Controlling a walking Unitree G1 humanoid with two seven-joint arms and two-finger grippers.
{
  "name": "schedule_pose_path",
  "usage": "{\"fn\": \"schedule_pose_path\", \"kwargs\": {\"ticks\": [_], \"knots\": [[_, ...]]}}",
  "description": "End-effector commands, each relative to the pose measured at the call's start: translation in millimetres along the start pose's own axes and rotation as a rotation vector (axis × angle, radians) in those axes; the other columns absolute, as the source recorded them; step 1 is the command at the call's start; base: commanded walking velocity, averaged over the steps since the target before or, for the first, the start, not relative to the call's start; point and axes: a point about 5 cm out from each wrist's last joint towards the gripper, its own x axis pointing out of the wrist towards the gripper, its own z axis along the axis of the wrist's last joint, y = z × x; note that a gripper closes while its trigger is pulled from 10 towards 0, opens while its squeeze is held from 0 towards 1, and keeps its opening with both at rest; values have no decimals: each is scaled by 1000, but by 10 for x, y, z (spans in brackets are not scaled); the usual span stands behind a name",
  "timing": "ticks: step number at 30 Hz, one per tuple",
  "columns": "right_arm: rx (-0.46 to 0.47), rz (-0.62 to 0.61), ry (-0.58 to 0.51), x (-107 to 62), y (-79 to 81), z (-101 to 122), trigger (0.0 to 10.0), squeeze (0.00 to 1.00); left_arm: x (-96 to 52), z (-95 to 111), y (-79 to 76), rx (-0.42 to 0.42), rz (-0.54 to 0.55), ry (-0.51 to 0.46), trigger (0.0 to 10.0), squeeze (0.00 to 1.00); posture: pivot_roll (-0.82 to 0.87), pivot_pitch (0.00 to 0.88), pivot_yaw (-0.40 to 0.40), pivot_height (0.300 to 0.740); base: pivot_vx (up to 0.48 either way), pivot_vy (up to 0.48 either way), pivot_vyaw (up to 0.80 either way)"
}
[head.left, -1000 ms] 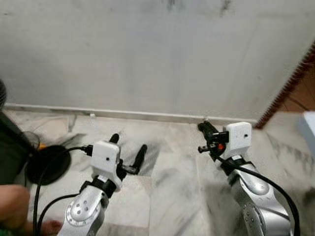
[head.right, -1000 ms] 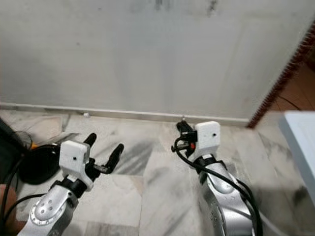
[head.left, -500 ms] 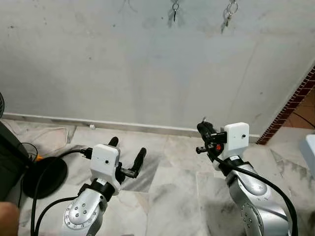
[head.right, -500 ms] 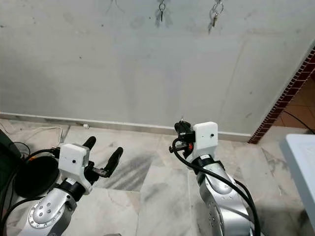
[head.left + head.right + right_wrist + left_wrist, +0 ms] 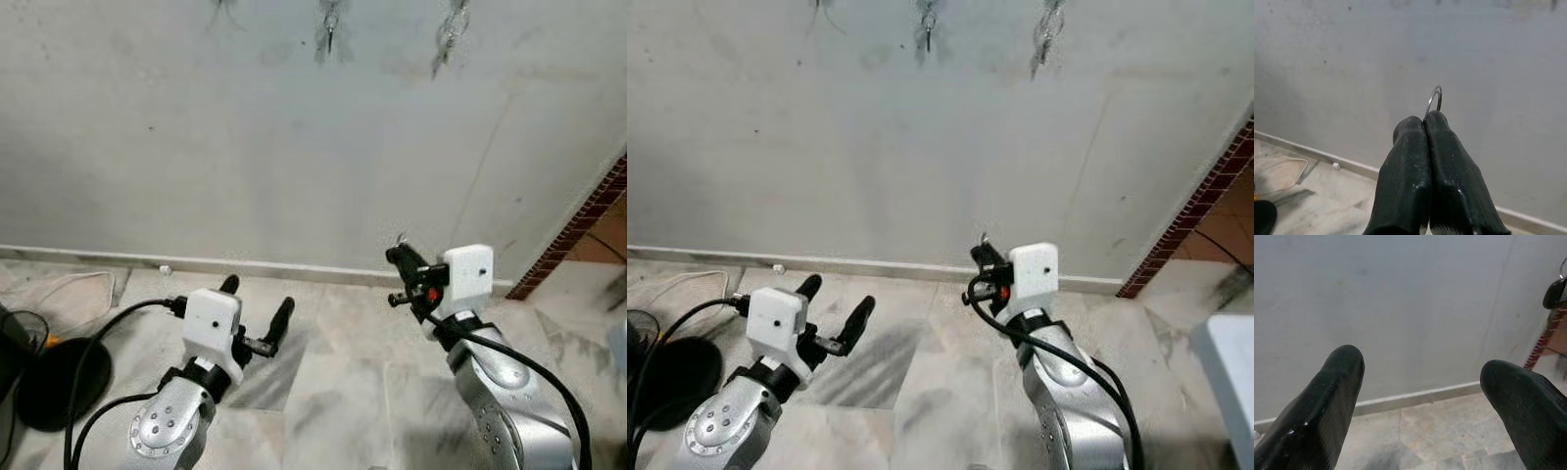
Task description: Hang keys on a hook
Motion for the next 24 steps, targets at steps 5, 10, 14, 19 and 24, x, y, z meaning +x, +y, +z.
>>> {"fn": "schedule_pose_path", "kwargs": {"ticks": [5,10,14,19,24], "knots": [[8,18,-13,13,63,20,10000,0,-25,2,61,16,23,8,10000,0,57,148,31,740,395,0,0],[9,21,-16,20,66,20,10000,0,-24,0,63,19,24,9,10000,0,58,146,30,740,392,0,0],[10,21,-17,22,70,20,10000,0,-27,-2,66,22,23,11,10000,0,58,146,30,740,390,0,0],[10,22,-17,27,70,13,10000,0,-19,-9,64,21,22,11,10000,0,59,138,31,740,391,0,0],[10,22,-15,26,66,7,10000,0,-9,-52,65,18,25,38,10000,0,59,136,31,740,352,0,0]]}}
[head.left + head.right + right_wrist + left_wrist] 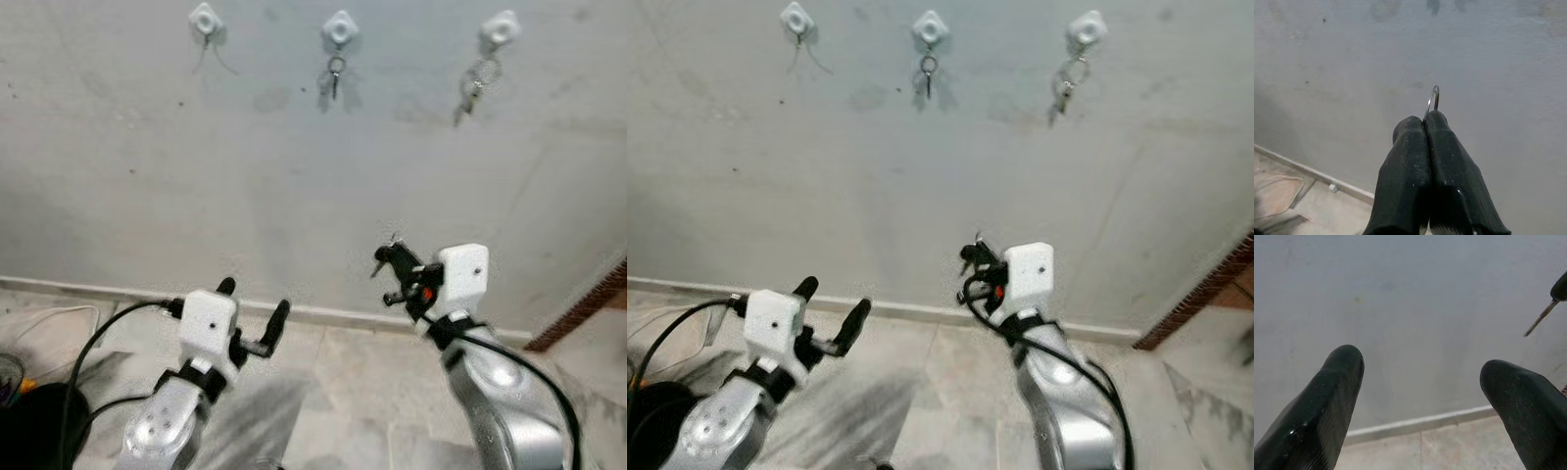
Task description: Hang keys on a hook
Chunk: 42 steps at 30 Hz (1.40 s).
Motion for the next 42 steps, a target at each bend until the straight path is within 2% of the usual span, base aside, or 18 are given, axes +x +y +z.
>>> {"fn": "schedule_pose_path", "kwargs": {"ticks": [1,4,10,16,23,29,34,36,42], "knots": [[-10,-21,-4,-27,-59,7,10000,0,6,-55,-28,-4,2,37,10000,0,59,136,31,740,0,0,0],[-8,-23,-2,-33,-55,-5,10000,0,5,-82,-56,-39,-10,47,10000,0,61,132,32,740,0,0,0],[-3,-25,0,-20,-46,-25,10000,0,28,-127,-42,-25,-10,73,10000,0,62,114,27,740,0,57,0],[-1,-25,-7,26,-47,-32,10000,0,80,-176,-21,-46,-11,84,10000,0,64,101,24,740,0,478,0],[-2,-28,-8,31,-54,-48,10000,0,121,-157,55,-31,-14,79,10000,0,67,99,27,740,0,480,0],[-8,-40,-7,17,-79,-60,10000,0,130,-176,23,-34,-27,87,10000,0,62,99,31,740,0,480,0],[-9,-51,-17,-6,-104,-50,10000,0,142,-154,34,0,-22,68,10000,0,62,99,31,740,0,480,0],[-32,-84,-54,-51,-184,-5,10000,0,155,-26,194,35,76,-18,10000,0,64,96,29,740,0,0,0],[-81,-150,-57,-128,-378,20,10000,0,90,101,425,80,227,-78,10000,0,72,89,23,740,0,0,0]]}}
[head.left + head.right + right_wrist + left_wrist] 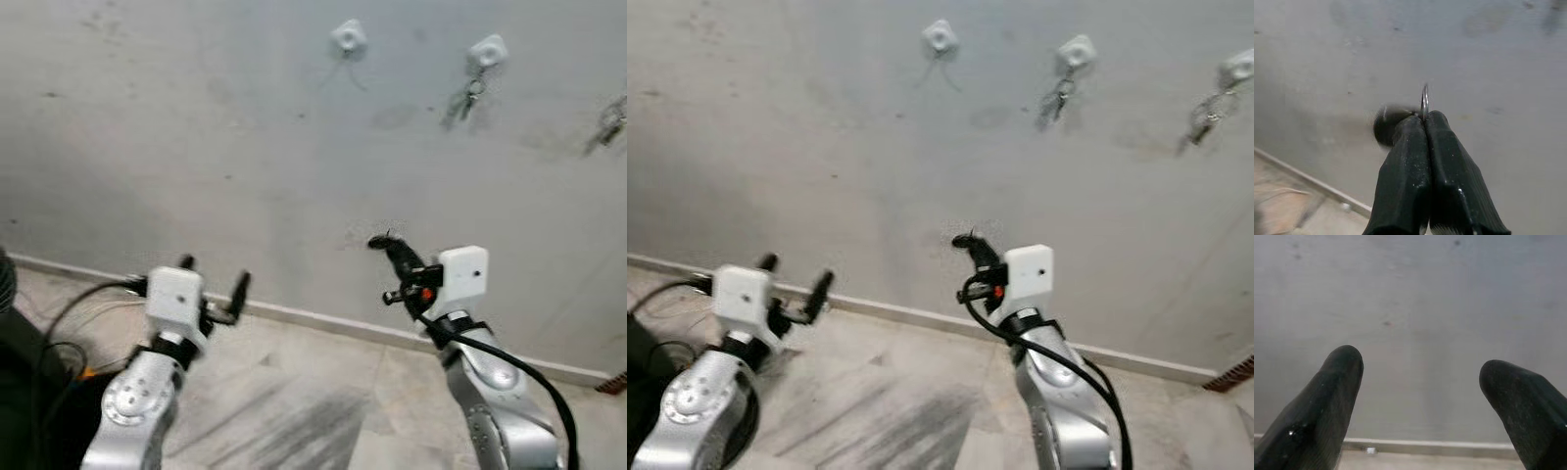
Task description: Hang keys on a hook
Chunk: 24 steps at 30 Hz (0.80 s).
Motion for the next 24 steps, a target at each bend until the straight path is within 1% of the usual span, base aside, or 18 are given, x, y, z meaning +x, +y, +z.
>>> {"fn": "schedule_pose_path", "kwargs": {"ticks": [1,3,6,9,12,14,16,24], "knots": [[-13,-36,-23,-30,-91,50,10000,0,-29,33,51,20,30,-16,10000,0,72,89,23,740,0,0,0],[-28,-53,-15,-53,-175,46,10000,0,-96,20,86,32,59,-13,10000,0,75,86,17,740,0,0,0],[-31,-53,-14,-69,-197,43,10000,0,-137,-5,76,38,64,-10,10000,0,78,82,12,740,0,0,0],[-32,-49,-13,-69,-187,36,10000,0,-139,-7,50,22,57,-17,10000,0,79,79,11,740,0,0,0],[-26,-33,-17,-35,-124,33,10000,0,-111,29,-29,10,1,-42,10000,0,81,76,12,740,0,0,0],[-23,-28,-25,-16,-100,46,10000,0,-100,43,-42,1,-13,-51,10000,0,81,74,13,740,0,0,0],[-20,-23,-32,-4,-80,59,10000,0,-95,60,-47,10,-25,-60,10000,0,82,72,15,740,294,0,0],[-17,-21,-37,-2,-70,62,10000,0,-96,55,-66,2,-43,-59,10000,0,80,73,17,740,358,0,0]]}}
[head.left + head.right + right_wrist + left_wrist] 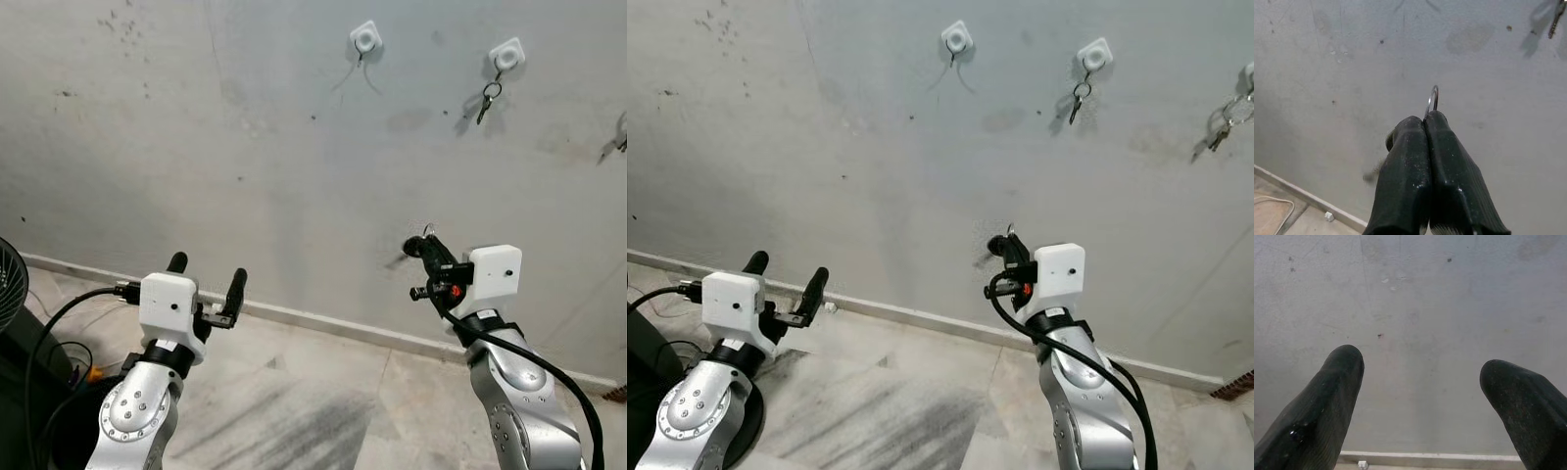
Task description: Hang keys on a hook
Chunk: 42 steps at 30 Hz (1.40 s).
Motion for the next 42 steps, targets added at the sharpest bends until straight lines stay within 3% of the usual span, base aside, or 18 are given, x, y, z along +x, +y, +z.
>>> {"fn": "schedule_pose_path", "kwargs": {"ticks": [1,20,25,31,35,38,42], "knots": [[-2,9,-12,14,19,23,10000,0,-12,34,-15,-7,-18,-16,10000,0,80,73,17,740,390,0,0],[7,31,-4,25,70,-6,10000,0,-44,18,-56,-12,-43,-4,10000,0,88,80,14,740,419,0,0],[32,124,2,-15,174,-13,10000,0,-61,7,-64,-14,-40,4,10000,0,89,83,13,740,394,0,0],[32,122,-3,-209,97,25,10000,0,-125,-18,-58,-11,-22,26,10000,0,89,94,8,740,337,0,0],[12,117,26,-379,9,55,10000,0,-243,-51,-69,-17,1,58,10000,0,87,98,7,740,0,0,0],[8,123,36,-434,1,61,10000,0,-280,-68,-76,-20,7,74,10000,0,87,106,5,740,0,0,0],[15,155,87,-632,37,29,10000,0,-323,-73,-15,-7,40,90,10000,0,87,106,5,740,0,0,0]]}}
